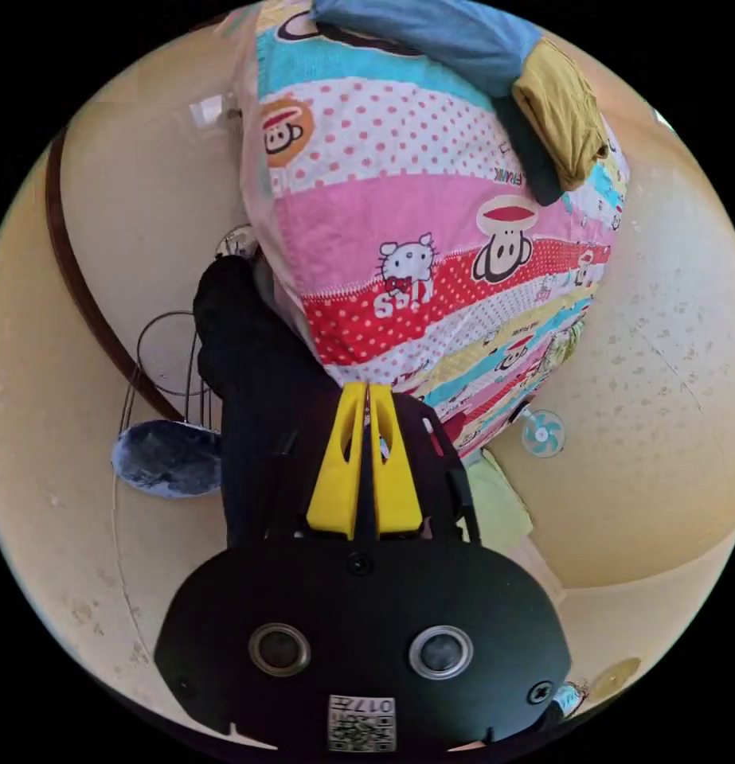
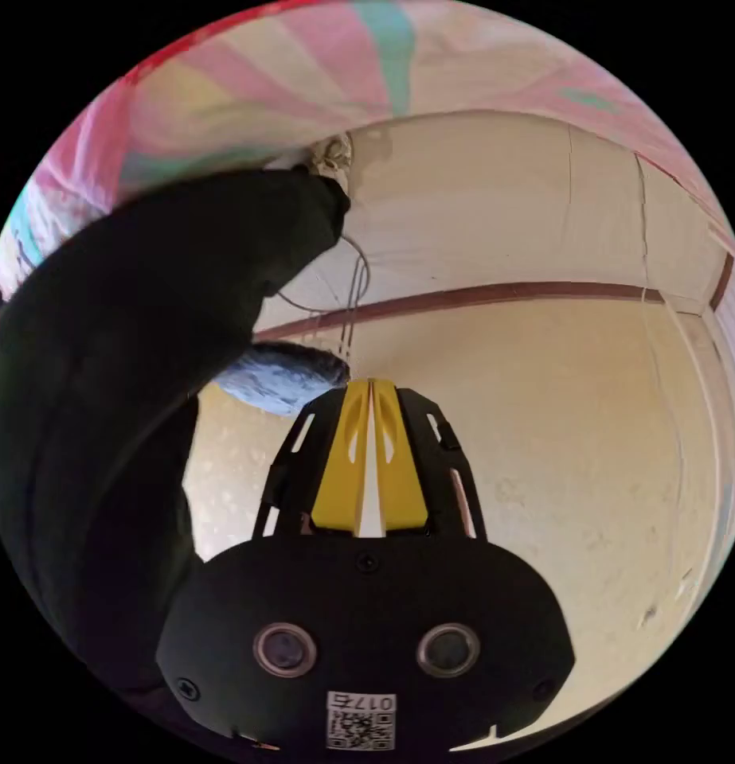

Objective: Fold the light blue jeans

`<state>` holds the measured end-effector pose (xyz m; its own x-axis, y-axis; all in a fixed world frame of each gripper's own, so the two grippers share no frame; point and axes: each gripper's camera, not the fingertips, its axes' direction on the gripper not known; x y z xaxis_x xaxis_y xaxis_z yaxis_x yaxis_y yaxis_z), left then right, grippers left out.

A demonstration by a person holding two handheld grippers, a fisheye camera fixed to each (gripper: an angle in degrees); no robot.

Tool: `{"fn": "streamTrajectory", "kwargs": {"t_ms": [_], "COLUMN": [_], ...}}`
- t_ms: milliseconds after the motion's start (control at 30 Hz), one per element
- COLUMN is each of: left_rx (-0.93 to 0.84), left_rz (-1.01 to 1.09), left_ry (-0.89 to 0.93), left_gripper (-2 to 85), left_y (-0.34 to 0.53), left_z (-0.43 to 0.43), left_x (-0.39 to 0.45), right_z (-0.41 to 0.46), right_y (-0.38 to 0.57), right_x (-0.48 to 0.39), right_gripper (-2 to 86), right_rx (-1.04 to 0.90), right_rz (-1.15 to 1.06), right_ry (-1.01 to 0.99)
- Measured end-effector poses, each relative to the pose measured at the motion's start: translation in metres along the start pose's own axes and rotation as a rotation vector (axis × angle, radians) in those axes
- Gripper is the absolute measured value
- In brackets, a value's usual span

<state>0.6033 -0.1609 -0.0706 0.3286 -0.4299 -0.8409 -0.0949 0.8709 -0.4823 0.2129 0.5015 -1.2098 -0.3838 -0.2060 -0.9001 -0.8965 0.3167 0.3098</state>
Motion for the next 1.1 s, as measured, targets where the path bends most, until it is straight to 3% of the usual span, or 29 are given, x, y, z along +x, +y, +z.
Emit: {"fn": "streamTrajectory", "kwargs": {"t_ms": [233,467,600,700,733,767,833,900,967,1100], "left_rx": [0.09,0.019,-0.026,-0.171,-0.326,-0.459,-0.519,-0.4,-0.113,0.252], "left_rz": [-0.173,-0.165,-0.084,0.25,0.398,0.515,0.682,0.8,0.845,0.706], "left_ry": [0.055,0.143,0.034,-0.024,-0.068,-0.16,-0.342,-0.469,-0.519,-0.494], "left_gripper": [-0.9,-0.1,2.6,5.9,6.6,7.3,8.8,9.5,11.2,14.0], "left_y": [-0.03,-0.069,-0.098,-0.129,-0.137,-0.139,-0.137,-0.135,-0.135,-0.136], "left_z": [-0.046,-0.055,-0.069,-0.065,-0.047,-0.028,-0.013,-0.02,-0.056,-0.125], "left_x": [-0.072,-0.099,-0.1,-0.071,-0.054,-0.037,-0.011,0.013,0.03,0.003], "right_z": [0.005,-0.095,-0.142,-0.147,-0.144,-0.134,-0.106,-0.054,-0.006,0.11], "right_y": [-0.022,-0.052,-0.034,-0.006,-0.001,0.006,0.013,0.018,0.024,0.068], "right_x": [-0.091,-0.246,-0.356,-0.408,-0.414,-0.423,-0.424,-0.405,-0.38,-0.322], "right_gripper": [0.4,0.4,0.4,0.4,0.4,0.4,0.4,0.4,0.4,0.4], "right_rx": [-0.044,0.156,0.337,0.484,0.498,0.511,0.486,0.381,0.264,0.038], "right_rz": [0.011,-0.081,-0.177,-0.17,-0.163,-0.141,-0.092,0.006,0.097,0.323], "right_ry": [0.017,0.136,0.332,0.442,0.458,0.485,0.519,0.536,0.506,0.258]}}
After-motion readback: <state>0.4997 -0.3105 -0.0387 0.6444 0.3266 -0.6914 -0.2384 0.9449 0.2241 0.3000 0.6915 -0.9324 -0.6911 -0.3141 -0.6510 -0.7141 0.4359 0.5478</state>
